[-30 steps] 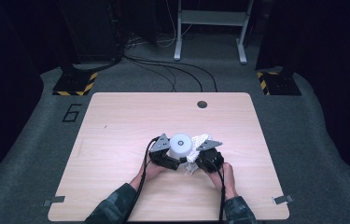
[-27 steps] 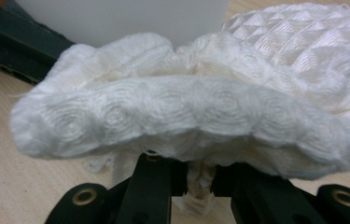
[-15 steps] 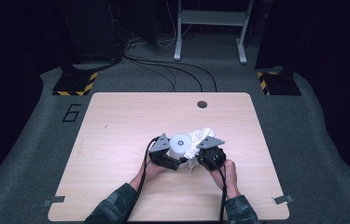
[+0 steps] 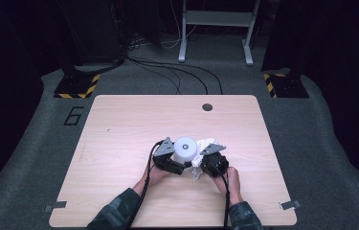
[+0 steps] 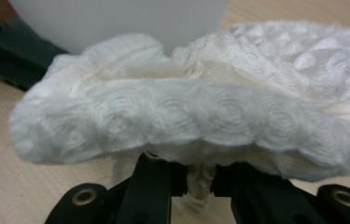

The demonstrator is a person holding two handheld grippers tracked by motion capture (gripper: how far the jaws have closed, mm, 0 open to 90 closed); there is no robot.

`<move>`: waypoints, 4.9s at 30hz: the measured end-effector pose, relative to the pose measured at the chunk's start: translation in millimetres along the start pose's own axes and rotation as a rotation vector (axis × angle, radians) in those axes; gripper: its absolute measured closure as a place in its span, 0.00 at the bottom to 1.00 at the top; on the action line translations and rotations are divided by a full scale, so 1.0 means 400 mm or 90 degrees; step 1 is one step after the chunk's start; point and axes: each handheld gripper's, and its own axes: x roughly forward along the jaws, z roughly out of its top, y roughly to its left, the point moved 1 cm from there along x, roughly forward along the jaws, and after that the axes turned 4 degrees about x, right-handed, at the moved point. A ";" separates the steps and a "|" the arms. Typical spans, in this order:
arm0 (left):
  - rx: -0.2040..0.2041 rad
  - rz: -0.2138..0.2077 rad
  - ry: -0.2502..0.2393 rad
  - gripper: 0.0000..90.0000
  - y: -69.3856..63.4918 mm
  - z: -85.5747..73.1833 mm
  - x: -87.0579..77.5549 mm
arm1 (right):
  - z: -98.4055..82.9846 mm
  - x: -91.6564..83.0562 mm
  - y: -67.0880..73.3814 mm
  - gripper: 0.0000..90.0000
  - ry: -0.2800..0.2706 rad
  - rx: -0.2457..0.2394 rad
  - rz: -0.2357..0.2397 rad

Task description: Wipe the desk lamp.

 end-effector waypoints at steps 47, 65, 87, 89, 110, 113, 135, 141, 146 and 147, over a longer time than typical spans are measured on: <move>0.002 0.001 0.001 0.10 0.000 0.000 -0.001 | 0.054 -0.050 -0.004 0.90 -0.023 -0.004 -0.024; -0.001 0.001 0.000 0.10 -0.001 0.000 -0.001 | 0.061 -0.092 0.003 0.90 -0.076 -0.034 -0.031; 0.000 0.001 -0.003 0.10 0.000 -0.001 -0.001 | 0.005 -0.022 0.017 0.90 -0.014 -0.025 -0.002; -0.002 0.000 -0.004 0.10 0.000 -0.002 -0.001 | 0.019 -0.047 0.023 0.90 -0.021 -0.044 -0.012; 0.000 0.000 -0.004 0.10 0.000 -0.002 -0.001 | 0.017 0.013 -0.012 0.90 0.001 0.006 -0.020; 0.000 0.000 -0.004 0.10 0.000 -0.002 -0.001 | -0.002 0.006 0.003 0.90 -0.004 0.017 -0.006; 0.000 0.001 -0.005 0.10 0.000 -0.002 -0.002 | -0.048 -0.013 0.082 0.90 -0.054 0.064 0.096; -0.001 0.002 -0.006 0.10 0.000 -0.002 -0.001 | -0.045 -0.009 0.072 0.91 -0.041 0.038 0.084; -0.004 0.003 -0.008 0.10 0.000 -0.003 0.000 | -0.040 -0.009 0.056 0.91 -0.030 0.032 0.056; -0.005 0.005 -0.009 0.10 -0.001 -0.003 0.000 | -0.039 -0.007 0.048 0.91 -0.037 0.034 0.048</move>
